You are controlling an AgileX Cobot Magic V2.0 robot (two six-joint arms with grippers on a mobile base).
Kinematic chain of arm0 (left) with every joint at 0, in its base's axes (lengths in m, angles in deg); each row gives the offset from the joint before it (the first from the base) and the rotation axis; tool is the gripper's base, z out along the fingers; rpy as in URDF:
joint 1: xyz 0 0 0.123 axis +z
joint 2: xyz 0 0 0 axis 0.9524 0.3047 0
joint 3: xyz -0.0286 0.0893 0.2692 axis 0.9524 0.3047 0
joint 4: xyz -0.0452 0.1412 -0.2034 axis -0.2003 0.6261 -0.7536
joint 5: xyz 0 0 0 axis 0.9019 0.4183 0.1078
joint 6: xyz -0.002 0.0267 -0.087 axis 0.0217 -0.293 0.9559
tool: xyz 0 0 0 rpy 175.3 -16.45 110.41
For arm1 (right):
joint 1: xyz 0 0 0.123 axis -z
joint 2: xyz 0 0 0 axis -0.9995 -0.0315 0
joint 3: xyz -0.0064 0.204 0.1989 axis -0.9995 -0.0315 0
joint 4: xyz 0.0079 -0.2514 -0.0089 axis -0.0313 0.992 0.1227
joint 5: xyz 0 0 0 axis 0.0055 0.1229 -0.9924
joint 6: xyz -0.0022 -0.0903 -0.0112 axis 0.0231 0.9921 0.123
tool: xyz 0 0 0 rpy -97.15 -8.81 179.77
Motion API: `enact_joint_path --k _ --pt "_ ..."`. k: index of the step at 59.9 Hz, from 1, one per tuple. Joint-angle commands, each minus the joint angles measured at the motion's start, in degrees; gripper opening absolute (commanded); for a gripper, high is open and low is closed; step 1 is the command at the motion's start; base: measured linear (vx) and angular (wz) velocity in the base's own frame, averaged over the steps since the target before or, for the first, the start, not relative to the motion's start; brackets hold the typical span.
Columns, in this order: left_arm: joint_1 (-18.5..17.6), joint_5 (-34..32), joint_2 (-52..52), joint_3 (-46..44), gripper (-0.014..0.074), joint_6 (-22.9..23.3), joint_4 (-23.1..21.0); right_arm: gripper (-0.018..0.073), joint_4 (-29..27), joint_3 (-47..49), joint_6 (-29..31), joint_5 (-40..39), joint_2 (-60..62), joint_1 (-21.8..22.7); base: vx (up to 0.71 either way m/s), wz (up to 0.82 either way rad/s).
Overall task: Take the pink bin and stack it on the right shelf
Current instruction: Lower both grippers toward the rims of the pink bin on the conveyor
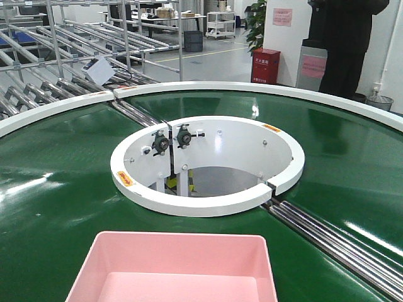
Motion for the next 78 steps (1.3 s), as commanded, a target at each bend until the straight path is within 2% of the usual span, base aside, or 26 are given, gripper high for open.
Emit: enact_joint_path --k 1,24,32,39,44,50,55,61,64,72,78 --pt "0.0 -4.4 -1.1 0.8 0.0 0.5 0.0 -0.0009 0.2 -0.2 0.2 -4.8 0.8 0.1 0.0 0.0" --pt "0.0 -4.4 -1.1 0.8 0.0 0.5 0.0 -0.0009 0.2 -0.2 0.2 -5.0 0.8 0.1 0.0 0.0" --pt "0.0 -7.3 -1.1 0.5 0.0 1.1 -0.4 -0.0009 0.1 0.5 0.2 -8.1 0.8 0.1 0.0 0.0" --pt "0.0 -11.8 -1.1 -4.9 0.0 3.8 -0.4 -0.0009 0.1 6.6 -1.5 -5.6 0.8 0.1 0.0 0.0" --pt "0.0 -10.3 -0.6 -11.3 0.0 3.7 -0.1 -0.0009 0.1 12.8 -1.4 0.4 -0.3 0.1 0.0 0.0" --pt "0.0 0.7 2.8 -22.3 0.0 3.4 1.1 -0.0009 0.3 22.3 -1.3 10.4 -4.7 0.1 0.0 0.0" --pt "0.0 13.1 7.1 -30.1 0.0 1.9 1.6 -0.0009 0.5 28.7 -1.0 19.6 -10.3 0.1 0.0 0.0" --pt "0.0 28.2 13.6 -37.6 0.0 -4.5 1.5 -0.0009 0.4 35.5 -0.7 30.3 -18.0 0.1 0.0 0.0" --pt "0.0 34.0 16.7 -39.6 0.0 -6.2 1.5 -0.0009 0.3 37.1 -0.7 34.2 -21.5 0.1 0.0 0.0" --pt "0.0 37.1 20.4 -39.6 0.0001 -5.3 1.0 -0.0009 0.0 37.3 -1.8 35.4 -28.7 0.1 0.0 0.0" --pt "0.0 37.4 21.9 -39.6 0.0009 -4.0 -0.6 0.0006 0.2 37.5 0.9 37.0 -33.7 0.1 0.0 0.0"
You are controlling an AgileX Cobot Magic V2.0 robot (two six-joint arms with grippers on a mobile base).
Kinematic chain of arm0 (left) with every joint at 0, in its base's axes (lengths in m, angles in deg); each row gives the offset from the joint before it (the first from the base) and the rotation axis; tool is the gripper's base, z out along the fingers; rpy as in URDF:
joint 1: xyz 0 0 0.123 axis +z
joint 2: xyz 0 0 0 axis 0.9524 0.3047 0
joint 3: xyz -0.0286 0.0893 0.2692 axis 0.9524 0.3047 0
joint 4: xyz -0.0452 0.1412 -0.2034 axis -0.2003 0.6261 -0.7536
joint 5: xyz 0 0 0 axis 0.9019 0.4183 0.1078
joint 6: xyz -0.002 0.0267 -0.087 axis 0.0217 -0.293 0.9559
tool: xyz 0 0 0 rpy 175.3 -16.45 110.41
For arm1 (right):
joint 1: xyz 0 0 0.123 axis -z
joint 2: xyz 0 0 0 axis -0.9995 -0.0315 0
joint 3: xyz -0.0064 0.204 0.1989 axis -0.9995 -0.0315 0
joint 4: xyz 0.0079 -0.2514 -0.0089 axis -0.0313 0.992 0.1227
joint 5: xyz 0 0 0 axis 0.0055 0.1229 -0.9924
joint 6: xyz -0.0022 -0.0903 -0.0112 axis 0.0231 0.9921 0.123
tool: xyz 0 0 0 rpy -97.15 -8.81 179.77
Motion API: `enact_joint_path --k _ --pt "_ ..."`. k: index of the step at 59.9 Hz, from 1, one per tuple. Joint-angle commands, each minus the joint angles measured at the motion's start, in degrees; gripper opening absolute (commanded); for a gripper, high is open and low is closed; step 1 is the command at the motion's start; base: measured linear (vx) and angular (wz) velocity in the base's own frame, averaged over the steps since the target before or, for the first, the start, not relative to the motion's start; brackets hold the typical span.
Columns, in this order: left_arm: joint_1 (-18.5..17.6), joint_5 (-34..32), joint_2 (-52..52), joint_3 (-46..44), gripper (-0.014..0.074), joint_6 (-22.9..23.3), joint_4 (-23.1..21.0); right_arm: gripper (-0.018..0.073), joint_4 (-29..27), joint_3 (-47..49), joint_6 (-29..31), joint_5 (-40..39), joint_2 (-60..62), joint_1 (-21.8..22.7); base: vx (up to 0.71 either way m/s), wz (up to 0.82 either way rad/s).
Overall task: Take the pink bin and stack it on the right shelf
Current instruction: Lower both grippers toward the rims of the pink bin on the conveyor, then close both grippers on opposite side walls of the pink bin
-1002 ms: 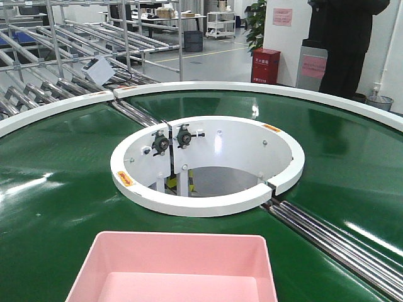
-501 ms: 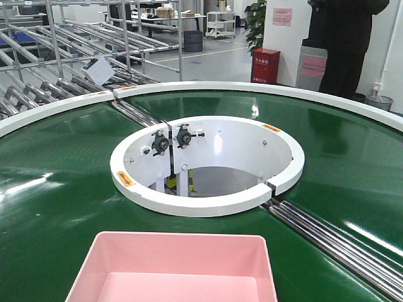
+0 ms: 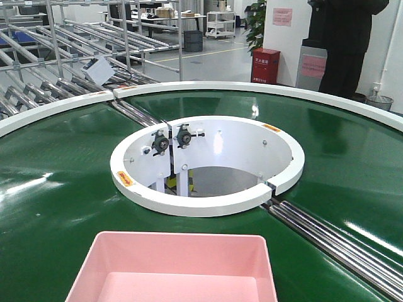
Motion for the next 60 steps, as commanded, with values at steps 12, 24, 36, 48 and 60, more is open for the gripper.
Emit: enact_joint_path --k 12,24,36,48,60 --pt "-2.5 1.3 9.0 -2.0 0.0286 -9.9 -9.7 0.0312 -3.8 6.2 8.4 3.1 -14.1 -3.3 0.0 0.0" --pt "-12.2 1.1 16.6 -2.4 0.0585 -16.7 -12.6 0.067 -3.8 12.8 10.4 8.5 -24.2 -14.3 0.0 0.0" --pt "-17.2 2.3 31.0 -9.4 0.0628 -16.6 -12.5 0.0704 -3.8 22.3 6.7 13.0 -37.0 -16.4 0.0 0.0" --pt "-18.3 5.7 47.9 -20.4 0.0624 -11.4 -10.9 0.0638 -5.7 32.5 6.3 15.6 -48.5 -16.4 0.0 0.0" --pt "-18.3 9.0 62.7 -31.1 0.0611 -3.4 -7.7 0.059 -6.2 41.8 1.3 20.6 -58.2 -16.4 0.0 0.0"
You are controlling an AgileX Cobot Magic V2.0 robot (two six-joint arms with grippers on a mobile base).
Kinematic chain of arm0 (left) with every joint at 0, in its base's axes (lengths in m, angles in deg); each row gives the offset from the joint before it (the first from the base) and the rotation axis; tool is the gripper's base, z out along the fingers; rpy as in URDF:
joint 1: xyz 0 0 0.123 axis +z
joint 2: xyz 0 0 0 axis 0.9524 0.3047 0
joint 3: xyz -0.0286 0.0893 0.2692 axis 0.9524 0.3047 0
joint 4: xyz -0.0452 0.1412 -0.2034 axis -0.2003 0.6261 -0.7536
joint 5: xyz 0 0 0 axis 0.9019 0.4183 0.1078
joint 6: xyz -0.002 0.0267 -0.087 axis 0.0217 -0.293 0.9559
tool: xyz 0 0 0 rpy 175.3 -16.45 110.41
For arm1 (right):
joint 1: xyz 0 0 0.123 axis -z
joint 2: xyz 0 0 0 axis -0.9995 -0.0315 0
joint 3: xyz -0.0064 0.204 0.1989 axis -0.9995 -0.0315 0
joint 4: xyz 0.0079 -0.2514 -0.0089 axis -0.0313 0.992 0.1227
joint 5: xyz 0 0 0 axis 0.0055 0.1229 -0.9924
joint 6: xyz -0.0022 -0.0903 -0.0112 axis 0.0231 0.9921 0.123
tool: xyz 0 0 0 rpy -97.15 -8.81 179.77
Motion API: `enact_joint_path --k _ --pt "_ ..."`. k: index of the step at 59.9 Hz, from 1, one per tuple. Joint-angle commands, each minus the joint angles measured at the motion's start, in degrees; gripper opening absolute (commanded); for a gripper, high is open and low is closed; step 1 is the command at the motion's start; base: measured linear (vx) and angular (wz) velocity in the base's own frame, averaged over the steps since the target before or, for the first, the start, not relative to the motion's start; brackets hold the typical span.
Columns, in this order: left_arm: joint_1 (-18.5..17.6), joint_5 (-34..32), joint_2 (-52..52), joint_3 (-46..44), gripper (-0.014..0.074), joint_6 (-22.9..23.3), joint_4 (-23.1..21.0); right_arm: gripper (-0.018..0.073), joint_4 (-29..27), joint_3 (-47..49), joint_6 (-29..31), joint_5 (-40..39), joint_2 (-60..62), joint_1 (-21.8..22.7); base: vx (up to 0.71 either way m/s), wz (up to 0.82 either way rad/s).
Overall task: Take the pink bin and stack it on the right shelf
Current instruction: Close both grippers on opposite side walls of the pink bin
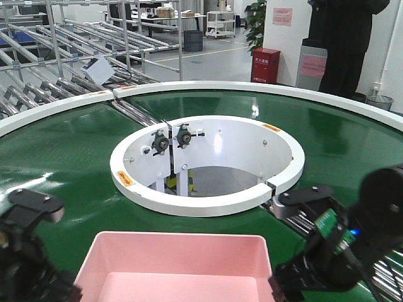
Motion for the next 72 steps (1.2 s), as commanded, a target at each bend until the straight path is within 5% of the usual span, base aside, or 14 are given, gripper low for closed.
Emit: enact_joint_path --k 1,19,41,51,72 --pt "-0.4 -0.4 3.6 -5.6 0.0611 3.4 0.7 0.059 -0.1 5.2 -2.6 0.9 -2.1 0.0 0.0 0.0" --pt "-0.4 -0.5 13.6 -11.0 0.0586 8.0 2.0 0.0587 0.0 11.0 -13.3 1.4 -12.2 0.0 0.0 0.0" --pt "-0.4 -1.0 17.9 -11.0 0.0548 13.9 6.2 0.054 0.5 13.1 -17.1 1.2 -19.2 0.0 0.0 0.0" --pt "-0.4 -0.7 18.2 -11.0 0.0463 14.1 6.2 0.0427 0.2 13.1 -18.5 1.5 -19.5 0.0 0.0 0.0" --pt "-0.4 -0.7 18.2 -11.0 0.0128 15.3 5.9 0.0038 -1.5 13.1 -19.4 1.0 -19.5 -1.0 0.0 0.0"
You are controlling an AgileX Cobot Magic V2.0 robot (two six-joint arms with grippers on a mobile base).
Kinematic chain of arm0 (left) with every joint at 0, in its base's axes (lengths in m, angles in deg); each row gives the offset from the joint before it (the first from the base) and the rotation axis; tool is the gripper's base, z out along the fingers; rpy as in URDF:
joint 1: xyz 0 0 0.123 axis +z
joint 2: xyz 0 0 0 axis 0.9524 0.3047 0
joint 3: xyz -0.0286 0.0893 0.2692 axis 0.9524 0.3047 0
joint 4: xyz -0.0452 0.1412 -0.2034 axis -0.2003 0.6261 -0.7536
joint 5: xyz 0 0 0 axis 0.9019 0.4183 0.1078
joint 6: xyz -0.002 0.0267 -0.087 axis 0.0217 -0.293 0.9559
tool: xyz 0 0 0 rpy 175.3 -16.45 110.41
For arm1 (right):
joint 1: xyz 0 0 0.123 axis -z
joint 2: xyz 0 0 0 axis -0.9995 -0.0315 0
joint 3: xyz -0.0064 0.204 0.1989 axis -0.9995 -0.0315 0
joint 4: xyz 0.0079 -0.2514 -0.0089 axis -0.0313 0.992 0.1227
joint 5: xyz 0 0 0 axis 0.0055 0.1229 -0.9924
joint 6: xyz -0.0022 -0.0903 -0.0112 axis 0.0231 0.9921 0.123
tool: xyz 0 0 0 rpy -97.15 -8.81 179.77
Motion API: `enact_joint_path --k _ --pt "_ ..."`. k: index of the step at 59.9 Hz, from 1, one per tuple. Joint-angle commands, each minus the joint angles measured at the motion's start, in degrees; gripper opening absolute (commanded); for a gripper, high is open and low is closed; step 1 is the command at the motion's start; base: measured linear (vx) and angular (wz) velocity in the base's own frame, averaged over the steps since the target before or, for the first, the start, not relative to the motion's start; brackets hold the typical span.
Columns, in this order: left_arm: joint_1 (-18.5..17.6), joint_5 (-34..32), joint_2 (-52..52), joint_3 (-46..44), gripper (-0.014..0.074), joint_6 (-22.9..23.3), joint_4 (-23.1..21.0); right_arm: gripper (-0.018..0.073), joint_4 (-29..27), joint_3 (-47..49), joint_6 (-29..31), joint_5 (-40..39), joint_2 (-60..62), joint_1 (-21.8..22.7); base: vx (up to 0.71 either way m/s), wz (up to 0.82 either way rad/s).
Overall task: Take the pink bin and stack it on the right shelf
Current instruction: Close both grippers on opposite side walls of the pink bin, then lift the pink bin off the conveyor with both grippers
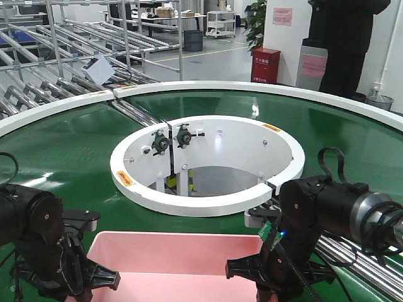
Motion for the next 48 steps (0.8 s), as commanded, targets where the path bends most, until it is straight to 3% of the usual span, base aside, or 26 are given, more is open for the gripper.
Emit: enact_joint_path --k 1,8,17,29,33,48 --pt "0.1 -0.9 -2.5 -1.8 0.0116 0.5 2.1 0.0027 -0.2 1.6 0.3 0.0 2.7 0.3 0.0 0.0" --pt "0.1 -0.6 -2.5 -1.8 0.0064 0.5 2.0 -0.0015 1.6 1.6 0.7 0.0 2.9 0.3 0.0 0.0" --pt "0.0 -0.8 -3.7 -1.8 0.0048 0.7 1.8 -0.0012 8.1 1.6 -5.4 0.5 5.7 0.3 0.0 0.0" --pt "-1.2 -0.9 -10.2 -1.8 0.0054 4.7 2.9 -0.0008 13.5 1.6 -7.8 0.7 11.8 0.3 0.0 0.0" --pt "-2.7 -0.9 -12.4 -1.8 0.0057 7.9 4.5 -0.0006 15.0 1.4 -8.2 0.7 14.1 0.3 0.0 0.0" --pt "-14.2 1.1 -19.7 -0.7 0.006 26.8 18.9 -0.0001 21.8 -7.3 -12.8 -1.7 24.2 -1.8 0.0 0.0"
